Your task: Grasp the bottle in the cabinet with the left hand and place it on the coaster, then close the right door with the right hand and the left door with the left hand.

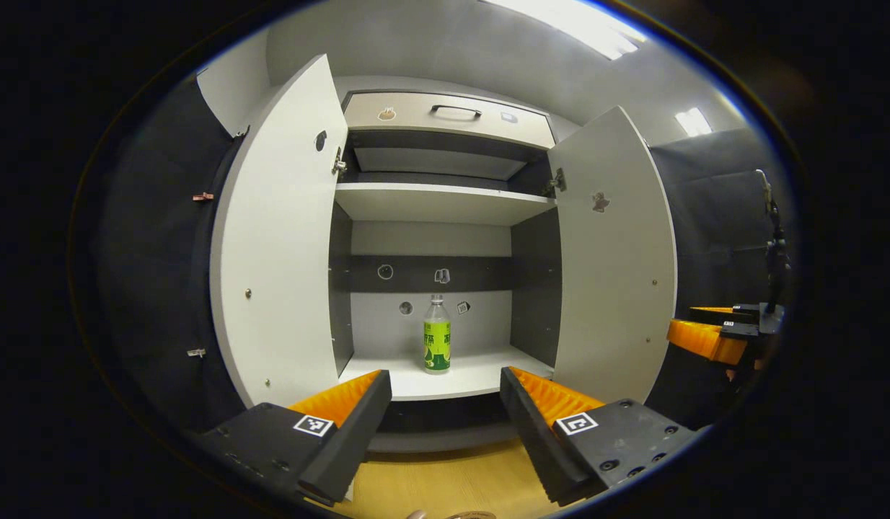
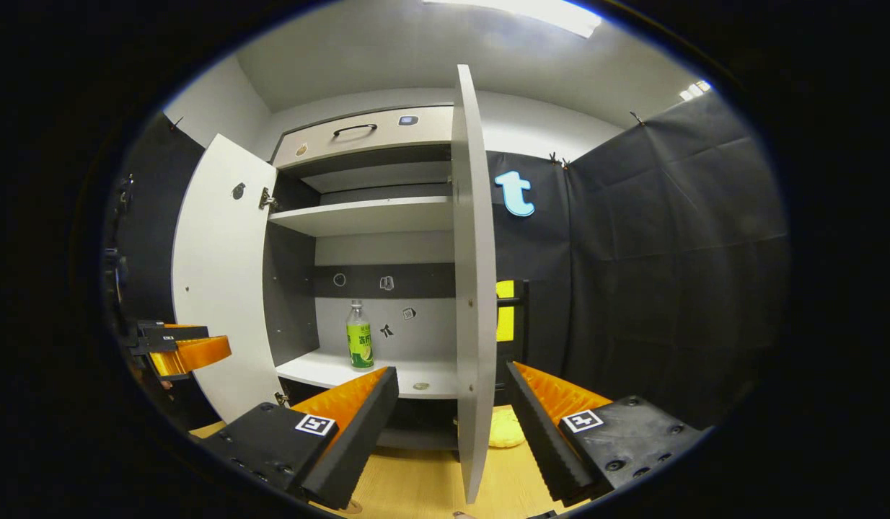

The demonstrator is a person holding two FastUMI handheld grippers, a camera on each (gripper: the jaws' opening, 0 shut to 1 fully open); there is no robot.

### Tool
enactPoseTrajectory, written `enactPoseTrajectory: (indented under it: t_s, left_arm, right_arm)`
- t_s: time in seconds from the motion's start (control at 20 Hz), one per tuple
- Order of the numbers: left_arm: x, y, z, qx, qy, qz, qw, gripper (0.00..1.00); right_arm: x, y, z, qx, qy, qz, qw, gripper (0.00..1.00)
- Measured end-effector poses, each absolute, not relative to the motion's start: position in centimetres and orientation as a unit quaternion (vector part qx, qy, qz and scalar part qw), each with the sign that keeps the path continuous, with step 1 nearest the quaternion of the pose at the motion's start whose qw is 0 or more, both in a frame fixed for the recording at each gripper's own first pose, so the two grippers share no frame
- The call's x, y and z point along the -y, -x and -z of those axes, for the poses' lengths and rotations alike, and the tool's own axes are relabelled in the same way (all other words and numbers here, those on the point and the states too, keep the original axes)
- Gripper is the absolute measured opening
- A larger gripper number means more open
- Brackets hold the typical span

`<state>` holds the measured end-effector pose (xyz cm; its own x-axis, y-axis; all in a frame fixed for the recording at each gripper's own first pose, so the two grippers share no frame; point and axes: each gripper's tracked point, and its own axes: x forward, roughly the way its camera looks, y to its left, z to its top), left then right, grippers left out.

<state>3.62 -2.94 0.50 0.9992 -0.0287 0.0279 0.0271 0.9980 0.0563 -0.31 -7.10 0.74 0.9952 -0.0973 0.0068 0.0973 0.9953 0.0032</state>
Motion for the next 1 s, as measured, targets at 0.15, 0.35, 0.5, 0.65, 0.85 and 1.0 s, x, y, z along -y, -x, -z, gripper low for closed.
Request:
enactPoseTrajectory:
  t_s: [0.15, 0.35, 0.5, 0.65, 0.85, 1.0]
  left_arm:
    - [2.6, -7.0, -1.2, 0.023, -0.039, 0.04, 0.998, 0.96]
    - [2.2, -13.2, -1.1, 0.027, -0.034, 0.058, 0.997, 0.96]
    - [2.8, -18.6, -0.5, 0.024, -0.032, 0.069, 0.997, 0.96]
    - [2.6, -24.7, -0.3, 0.033, -0.043, 0.058, 0.997, 0.93]
    - [2.6, -31.9, 1.7, 0.032, -0.026, 0.029, 0.999, 0.94]
    - [2.2, -35.2, 3.5, 0.02, -0.045, 0.004, 0.999, 0.94]
  right_arm:
    - [6.0, 0.8, -0.5, 0.003, 0.008, 0.071, 0.997, 0.98]
    - [4.8, 1.7, 0.0, -0.005, 0.028, 0.084, 0.996, 0.98]
    - [4.1, 1.0, 0.3, -0.008, 0.017, 0.075, 0.997, 0.98]
    - [3.7, -1.2, 1.0, -0.011, 0.016, 0.061, 0.998, 0.98]
    - [2.9, -4.2, 2.2, -0.019, 0.033, 0.027, 0.999, 0.98]
    - [2.8, -6.1, 3.0, -0.028, 0.023, 0.01, 0.999, 0.98]
